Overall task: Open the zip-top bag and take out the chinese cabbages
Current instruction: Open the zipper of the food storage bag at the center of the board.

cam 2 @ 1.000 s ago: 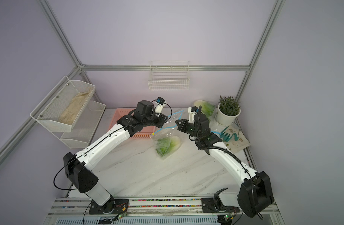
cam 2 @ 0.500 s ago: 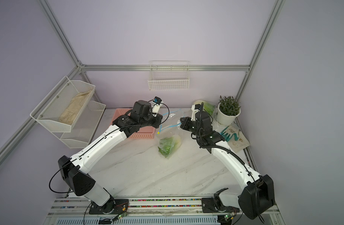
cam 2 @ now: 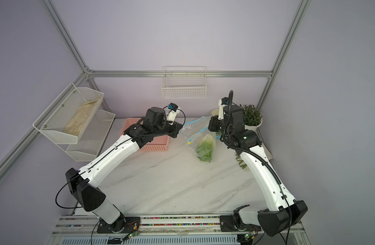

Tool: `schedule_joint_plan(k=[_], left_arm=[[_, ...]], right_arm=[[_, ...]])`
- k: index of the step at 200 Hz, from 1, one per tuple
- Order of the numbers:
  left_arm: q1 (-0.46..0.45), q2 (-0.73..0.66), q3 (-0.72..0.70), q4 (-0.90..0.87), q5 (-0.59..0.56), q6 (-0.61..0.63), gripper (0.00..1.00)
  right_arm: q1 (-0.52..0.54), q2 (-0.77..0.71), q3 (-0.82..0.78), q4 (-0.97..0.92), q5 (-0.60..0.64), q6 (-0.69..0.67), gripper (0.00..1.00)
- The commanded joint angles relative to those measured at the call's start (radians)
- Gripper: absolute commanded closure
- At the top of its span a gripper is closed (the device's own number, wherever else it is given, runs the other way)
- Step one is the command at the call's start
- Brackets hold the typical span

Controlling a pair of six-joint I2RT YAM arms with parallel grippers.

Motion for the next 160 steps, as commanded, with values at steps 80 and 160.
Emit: schedule_joint_plan(k=[80, 160], left_arm=[[0.023, -0.170, -0.359, 0.250, -0.016, -0.174, 0.77], [-0.001, -0.189, -0.273, 0.145, 0.050, -0.157, 0.68]], right_arm=[[0.129, 0.170, -0.002, -0.016, -0.204, -0.108, 1.00], [0.129, 0.157, -0.069, 0.109, -0.383, -0.044, 1.00]])
